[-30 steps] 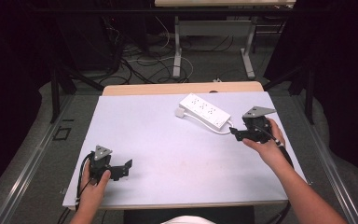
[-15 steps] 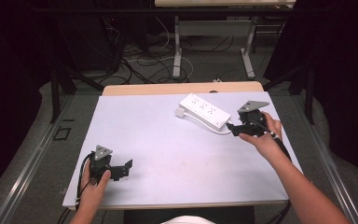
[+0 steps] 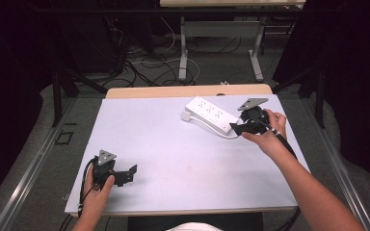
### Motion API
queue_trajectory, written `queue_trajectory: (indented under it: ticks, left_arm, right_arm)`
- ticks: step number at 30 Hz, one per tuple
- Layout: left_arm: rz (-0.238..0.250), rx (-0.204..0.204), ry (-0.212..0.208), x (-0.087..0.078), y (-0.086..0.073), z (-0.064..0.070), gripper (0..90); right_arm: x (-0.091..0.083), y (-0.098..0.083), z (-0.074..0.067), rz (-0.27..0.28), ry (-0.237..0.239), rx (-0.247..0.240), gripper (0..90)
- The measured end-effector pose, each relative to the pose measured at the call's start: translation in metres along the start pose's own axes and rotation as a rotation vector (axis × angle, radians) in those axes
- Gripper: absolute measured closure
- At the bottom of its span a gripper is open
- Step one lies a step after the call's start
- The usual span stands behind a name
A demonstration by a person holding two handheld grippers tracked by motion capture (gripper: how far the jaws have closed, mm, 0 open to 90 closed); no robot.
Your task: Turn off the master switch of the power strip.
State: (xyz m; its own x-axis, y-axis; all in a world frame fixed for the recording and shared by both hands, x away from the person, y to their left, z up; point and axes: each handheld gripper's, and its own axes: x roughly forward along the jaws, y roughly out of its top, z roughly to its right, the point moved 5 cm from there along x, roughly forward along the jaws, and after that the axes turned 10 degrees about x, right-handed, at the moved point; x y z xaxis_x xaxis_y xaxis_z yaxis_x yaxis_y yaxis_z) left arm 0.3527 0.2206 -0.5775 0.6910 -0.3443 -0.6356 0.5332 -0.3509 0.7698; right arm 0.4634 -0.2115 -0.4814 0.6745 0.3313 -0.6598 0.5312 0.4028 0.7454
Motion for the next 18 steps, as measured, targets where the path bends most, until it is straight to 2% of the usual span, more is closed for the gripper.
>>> queue_trajectory:
  ticks: [5, 8, 9, 15, 16, 18]
  left_arm:
    - [-0.004, 0.006, -0.001, 0.0, 0.0, 0.0, 0.8]
    - [-0.004, 0.003, -0.002, 0.0, 0.0, 0.0, 0.8]
    - [-0.004, 0.003, -0.002, 0.0, 0.0, 0.0, 0.8]
    - [-0.005, 0.006, -0.002, 0.0, 0.0, 0.0, 0.8]
    - [-0.004, 0.005, -0.003, 0.0, 0.0, 0.0, 0.8]
    - [-0.004, 0.005, -0.002, 0.001, 0.0, 0.0, 0.8]
  right_arm:
    - [0.005, 0.003, -0.004, -0.023, 0.002, -0.008, 36.8]
    - [0.008, 0.004, -0.006, -0.04, -0.003, 0.019, 38.7]
    - [0.009, 0.004, -0.005, -0.045, -0.01, 0.006, 40.1]
    - [0.017, 0.005, -0.006, -0.072, -0.022, 0.027, 43.4]
    - [0.02, 0.005, -0.007, -0.08, -0.02, 0.043, 44.1]
    - [0.021, 0.006, -0.006, -0.081, -0.017, 0.032, 44.3]
